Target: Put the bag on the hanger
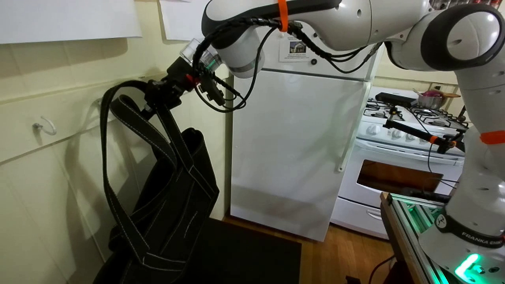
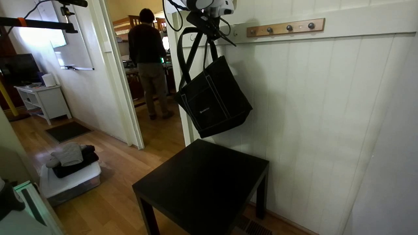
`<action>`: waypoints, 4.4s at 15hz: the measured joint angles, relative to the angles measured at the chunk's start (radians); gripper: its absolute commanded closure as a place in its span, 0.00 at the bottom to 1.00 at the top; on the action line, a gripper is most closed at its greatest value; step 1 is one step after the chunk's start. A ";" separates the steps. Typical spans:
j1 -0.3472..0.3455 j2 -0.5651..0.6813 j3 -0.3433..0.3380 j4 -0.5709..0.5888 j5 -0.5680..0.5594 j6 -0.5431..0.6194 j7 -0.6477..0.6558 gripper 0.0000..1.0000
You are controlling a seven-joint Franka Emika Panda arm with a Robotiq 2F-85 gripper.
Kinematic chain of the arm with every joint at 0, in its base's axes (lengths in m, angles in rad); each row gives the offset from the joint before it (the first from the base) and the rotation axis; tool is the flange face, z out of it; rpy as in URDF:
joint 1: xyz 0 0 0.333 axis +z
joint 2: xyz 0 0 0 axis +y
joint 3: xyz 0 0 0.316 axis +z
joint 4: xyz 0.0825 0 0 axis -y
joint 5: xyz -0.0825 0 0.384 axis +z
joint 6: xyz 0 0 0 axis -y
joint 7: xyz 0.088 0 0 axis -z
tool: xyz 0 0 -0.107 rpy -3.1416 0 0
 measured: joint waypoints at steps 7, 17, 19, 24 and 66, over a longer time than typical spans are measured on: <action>-0.007 0.004 0.003 0.056 -0.009 0.014 0.006 0.99; -0.007 0.067 -0.001 0.108 -0.090 0.014 0.098 0.99; -0.006 0.082 0.000 0.129 -0.105 0.014 0.123 0.99; -0.003 0.118 -0.001 0.173 -0.164 0.013 0.197 0.99; 0.092 0.265 -0.168 0.515 -0.415 -0.348 0.493 0.00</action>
